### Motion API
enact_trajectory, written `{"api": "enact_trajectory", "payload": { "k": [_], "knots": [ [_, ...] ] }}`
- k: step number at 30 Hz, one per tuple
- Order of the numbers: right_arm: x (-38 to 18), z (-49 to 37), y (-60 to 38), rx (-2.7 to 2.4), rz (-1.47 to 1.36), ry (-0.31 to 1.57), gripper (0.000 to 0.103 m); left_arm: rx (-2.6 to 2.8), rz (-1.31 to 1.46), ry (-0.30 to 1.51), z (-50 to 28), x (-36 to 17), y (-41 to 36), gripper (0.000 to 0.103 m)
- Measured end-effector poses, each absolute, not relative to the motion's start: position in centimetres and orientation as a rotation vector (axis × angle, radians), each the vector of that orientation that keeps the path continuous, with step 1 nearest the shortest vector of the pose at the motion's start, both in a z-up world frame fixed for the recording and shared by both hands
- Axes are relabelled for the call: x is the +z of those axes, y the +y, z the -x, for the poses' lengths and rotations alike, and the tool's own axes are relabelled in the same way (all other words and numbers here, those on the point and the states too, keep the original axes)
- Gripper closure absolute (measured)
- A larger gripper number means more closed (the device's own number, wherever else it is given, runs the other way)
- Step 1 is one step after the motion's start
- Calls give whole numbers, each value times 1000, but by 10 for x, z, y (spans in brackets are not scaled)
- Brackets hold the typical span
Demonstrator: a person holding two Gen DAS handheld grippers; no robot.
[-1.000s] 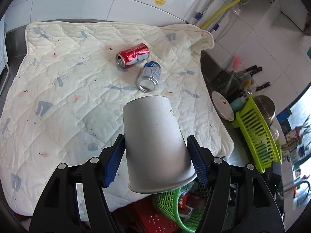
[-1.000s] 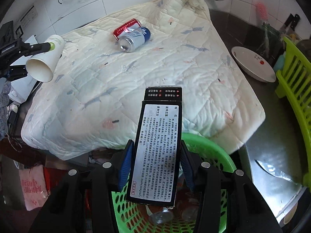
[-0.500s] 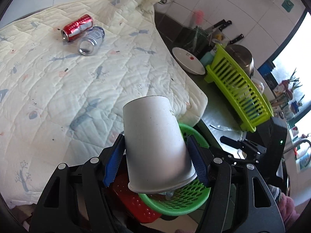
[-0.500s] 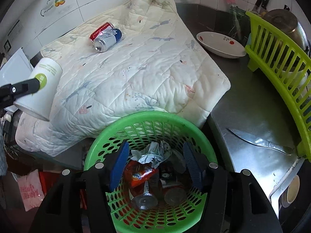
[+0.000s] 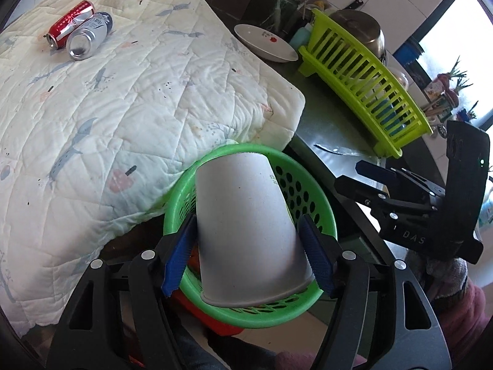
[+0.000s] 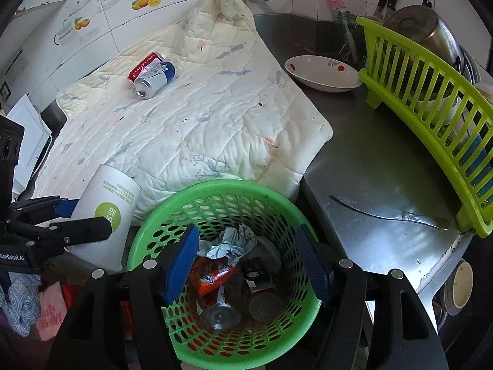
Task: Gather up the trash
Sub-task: 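Carry the cup to the basket with the left tool while the right tool drops the box, then move the right tool to the blue milk-beer can and close on it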
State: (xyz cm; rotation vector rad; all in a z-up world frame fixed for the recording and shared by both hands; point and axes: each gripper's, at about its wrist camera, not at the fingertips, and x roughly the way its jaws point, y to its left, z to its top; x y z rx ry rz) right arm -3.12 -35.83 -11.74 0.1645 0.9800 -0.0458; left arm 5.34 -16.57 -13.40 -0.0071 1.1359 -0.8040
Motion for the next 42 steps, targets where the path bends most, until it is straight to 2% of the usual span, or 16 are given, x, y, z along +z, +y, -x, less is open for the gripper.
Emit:
{"api": "enact_trajectory", "payload": {
  "k": [2,6,24,29,42],
  "knots": [
    [-118,31,-359,-46,-172,980,40,-815,-11,1135,-50,-136,-169,35],
    [-117,29,-358,-39,-173,978,40,-812,-20,1136,-47,-138,-170,28],
    [-103,-17,-327,49,-159,963,40,-624,16,1048,-87,-117,-114,27],
    [-99,-48,-309,91,-158,969,36,-553,38,1027,-108,-112,-89,27],
    [-91,-166,-251,200,-174,1006,36,-404,115,1002,-169,-111,-14,27]
  ]
}}
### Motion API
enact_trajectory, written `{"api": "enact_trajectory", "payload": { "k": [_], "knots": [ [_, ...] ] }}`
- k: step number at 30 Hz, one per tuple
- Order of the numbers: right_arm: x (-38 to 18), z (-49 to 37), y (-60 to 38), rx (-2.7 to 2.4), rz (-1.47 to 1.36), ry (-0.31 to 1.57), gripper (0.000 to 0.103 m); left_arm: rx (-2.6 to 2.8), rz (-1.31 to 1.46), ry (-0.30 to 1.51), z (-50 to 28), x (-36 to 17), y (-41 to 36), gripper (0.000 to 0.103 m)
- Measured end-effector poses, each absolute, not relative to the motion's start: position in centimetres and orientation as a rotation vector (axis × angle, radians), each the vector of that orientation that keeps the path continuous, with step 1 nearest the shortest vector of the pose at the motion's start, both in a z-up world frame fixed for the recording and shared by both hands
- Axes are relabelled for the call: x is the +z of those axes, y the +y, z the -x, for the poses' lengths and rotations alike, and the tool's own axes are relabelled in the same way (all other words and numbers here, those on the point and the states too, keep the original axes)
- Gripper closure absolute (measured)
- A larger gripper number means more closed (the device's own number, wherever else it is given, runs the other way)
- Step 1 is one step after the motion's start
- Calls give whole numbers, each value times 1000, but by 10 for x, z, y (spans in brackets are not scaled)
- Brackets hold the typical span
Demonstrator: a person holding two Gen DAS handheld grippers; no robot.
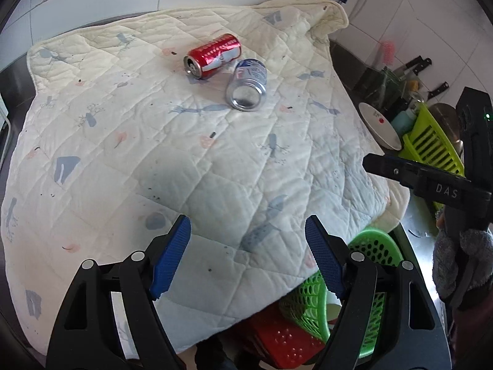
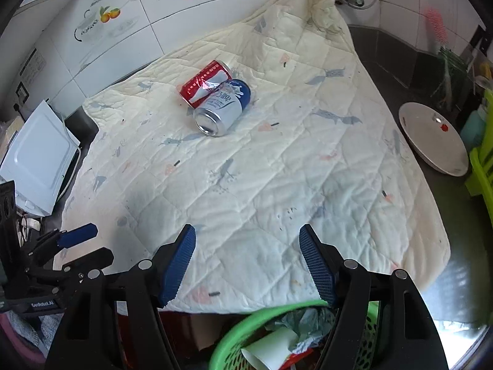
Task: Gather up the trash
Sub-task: 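Move the right tool to the blue milk-beer can and close on it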
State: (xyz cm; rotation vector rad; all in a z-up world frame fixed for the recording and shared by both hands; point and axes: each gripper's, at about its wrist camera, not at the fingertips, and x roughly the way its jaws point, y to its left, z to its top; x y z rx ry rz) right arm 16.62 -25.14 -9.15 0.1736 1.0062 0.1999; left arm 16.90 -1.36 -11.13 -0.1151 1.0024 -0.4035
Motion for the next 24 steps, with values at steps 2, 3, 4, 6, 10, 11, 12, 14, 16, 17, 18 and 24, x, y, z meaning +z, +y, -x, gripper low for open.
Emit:
{"api": "enact_trajectory", "payload": {
  "k": [2,3,4,6,10,11,12,14,16,17,18,24],
  "knots": [
    [-91,-188,-241,205,-172,1011,35,-387,127,1001,-179,-112,-3,27],
    [-91,-196,-237,209,-174,1013,35,-381,131,1001,-185,-112,2,27],
    [-92,-208,-233,209,-180,1017,35,-375,133,1001,-188,-113,6,27],
    [-93,-227,-227,211,-196,1025,35,-360,137,996,-198,-113,15,27],
    [-96,-269,-216,207,-233,1050,35,-342,152,1002,-214,-116,32,27],
    [-98,-279,-214,205,-242,1054,35,-339,157,1006,-219,-117,35,27],
    [-99,-289,-213,199,-246,1057,35,-337,162,1009,-224,-119,39,27],
    [-102,-308,-208,188,-254,1071,32,-333,161,1008,-230,-120,45,27],
    [-106,-326,-205,184,-269,1086,32,-327,165,1010,-238,-122,51,27],
    [-109,-335,-203,176,-274,1096,32,-324,171,1011,-241,-123,54,27],
    [-111,-343,-201,171,-279,1104,32,-321,176,1013,-245,-124,58,27],
    [-127,-383,-194,130,-284,1153,31,-298,193,1025,-261,-130,75,27]
  ]
}}
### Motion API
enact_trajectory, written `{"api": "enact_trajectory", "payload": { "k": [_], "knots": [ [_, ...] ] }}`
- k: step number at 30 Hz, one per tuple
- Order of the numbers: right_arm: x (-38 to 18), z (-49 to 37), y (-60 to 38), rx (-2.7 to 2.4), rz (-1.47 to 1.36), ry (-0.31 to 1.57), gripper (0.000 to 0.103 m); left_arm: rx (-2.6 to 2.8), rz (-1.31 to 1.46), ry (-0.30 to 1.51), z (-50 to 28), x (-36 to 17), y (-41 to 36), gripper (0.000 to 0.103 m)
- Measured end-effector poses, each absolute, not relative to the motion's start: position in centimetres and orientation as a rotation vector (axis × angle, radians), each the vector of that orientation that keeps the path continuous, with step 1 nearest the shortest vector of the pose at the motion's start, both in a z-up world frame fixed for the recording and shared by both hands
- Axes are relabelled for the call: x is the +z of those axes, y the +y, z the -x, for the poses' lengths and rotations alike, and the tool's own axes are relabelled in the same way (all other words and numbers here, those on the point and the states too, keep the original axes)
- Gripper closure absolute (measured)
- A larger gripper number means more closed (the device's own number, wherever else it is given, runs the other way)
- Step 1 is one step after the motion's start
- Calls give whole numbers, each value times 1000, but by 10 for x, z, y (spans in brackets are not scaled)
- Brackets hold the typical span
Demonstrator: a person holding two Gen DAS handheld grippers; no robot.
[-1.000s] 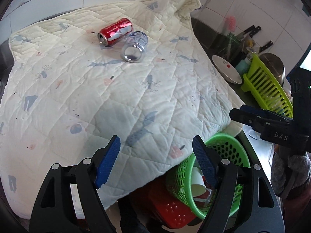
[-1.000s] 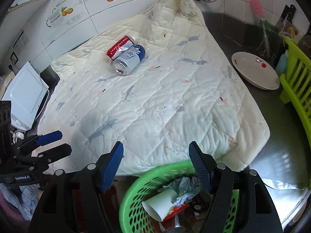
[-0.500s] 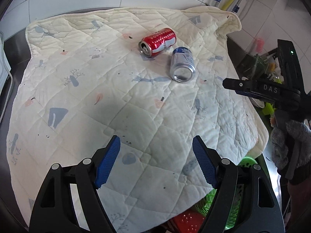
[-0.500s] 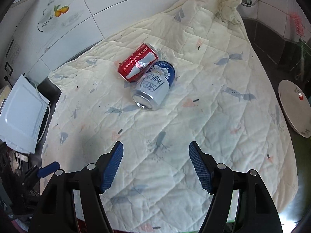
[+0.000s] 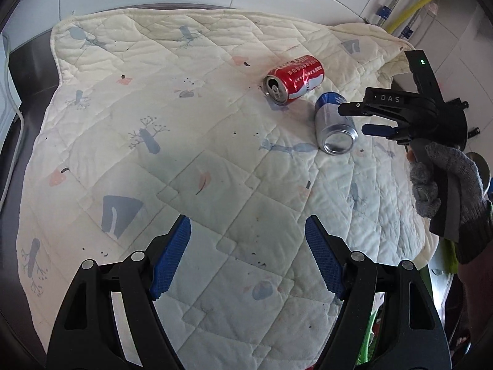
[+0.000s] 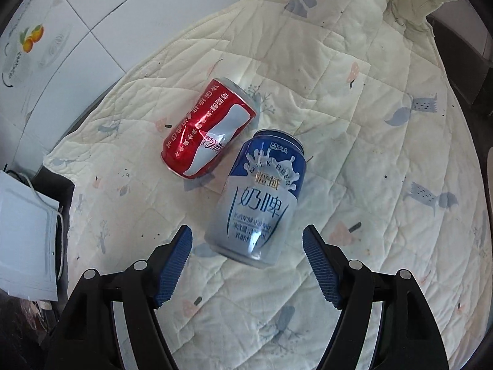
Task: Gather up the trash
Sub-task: 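Move the right tool to the blue milk-beer can and close on it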
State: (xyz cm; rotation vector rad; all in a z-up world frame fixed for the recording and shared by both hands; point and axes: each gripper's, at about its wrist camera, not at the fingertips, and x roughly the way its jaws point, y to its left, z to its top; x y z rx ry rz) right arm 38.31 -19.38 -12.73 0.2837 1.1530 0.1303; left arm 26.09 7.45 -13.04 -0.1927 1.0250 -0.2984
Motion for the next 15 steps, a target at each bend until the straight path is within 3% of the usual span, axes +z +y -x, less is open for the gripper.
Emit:
{"api": "enact_trajectory", "payload": {
  "k": [15],
  "knots": [
    [-167,-428,-198,57,-324,1273,31,-265,220,1043,-279,-142,98,27]
  ]
}}
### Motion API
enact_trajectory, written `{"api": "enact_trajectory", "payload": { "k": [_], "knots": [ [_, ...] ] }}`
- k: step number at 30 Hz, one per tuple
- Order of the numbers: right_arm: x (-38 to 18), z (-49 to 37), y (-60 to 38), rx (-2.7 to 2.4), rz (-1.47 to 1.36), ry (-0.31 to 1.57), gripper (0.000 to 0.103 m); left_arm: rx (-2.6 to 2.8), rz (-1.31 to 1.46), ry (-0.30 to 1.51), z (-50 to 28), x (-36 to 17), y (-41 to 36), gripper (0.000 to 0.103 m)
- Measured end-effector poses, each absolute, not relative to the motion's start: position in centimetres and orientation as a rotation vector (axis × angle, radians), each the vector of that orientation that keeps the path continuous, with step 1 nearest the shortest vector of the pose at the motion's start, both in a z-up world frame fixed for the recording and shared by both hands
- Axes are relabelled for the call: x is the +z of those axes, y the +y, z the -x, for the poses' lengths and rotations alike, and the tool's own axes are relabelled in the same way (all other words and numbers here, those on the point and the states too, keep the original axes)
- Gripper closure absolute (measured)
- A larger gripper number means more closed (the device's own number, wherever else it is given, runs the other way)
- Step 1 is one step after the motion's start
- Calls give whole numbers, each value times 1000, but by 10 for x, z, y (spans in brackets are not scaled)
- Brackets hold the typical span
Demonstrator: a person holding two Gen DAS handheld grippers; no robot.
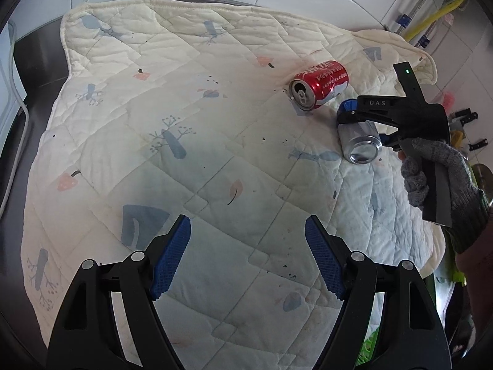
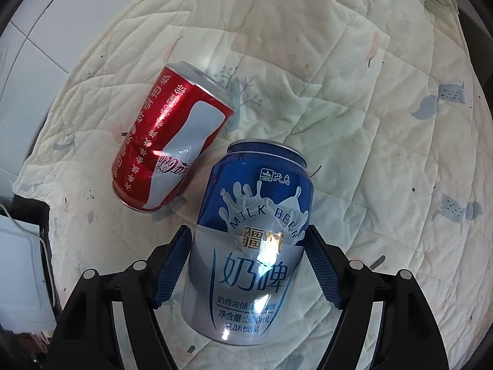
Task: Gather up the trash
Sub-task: 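Move the right tool to the blue milk-beer can and close on it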
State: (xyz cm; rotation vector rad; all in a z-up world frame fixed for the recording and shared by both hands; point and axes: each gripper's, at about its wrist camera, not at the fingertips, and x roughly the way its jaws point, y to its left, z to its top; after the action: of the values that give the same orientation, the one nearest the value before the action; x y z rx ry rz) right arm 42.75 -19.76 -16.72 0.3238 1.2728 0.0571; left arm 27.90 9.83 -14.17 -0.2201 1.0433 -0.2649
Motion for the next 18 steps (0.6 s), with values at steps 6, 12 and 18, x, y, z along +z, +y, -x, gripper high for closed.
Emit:
{"api": "enact_trajectory", "payload": {
  "k": [6,12,18],
  "knots": [
    [-173,-435,-196,40,-282,1293,31,-262,218,1046,-282,-144,99,27],
    [-173,-436,-193,42,-235,1294,33,-248,222,1053,-286,-146,102,27],
    [-163,-424,-167,50,-133,1270,34,-242,207,1049,-292,-146,98,27]
  ]
}}
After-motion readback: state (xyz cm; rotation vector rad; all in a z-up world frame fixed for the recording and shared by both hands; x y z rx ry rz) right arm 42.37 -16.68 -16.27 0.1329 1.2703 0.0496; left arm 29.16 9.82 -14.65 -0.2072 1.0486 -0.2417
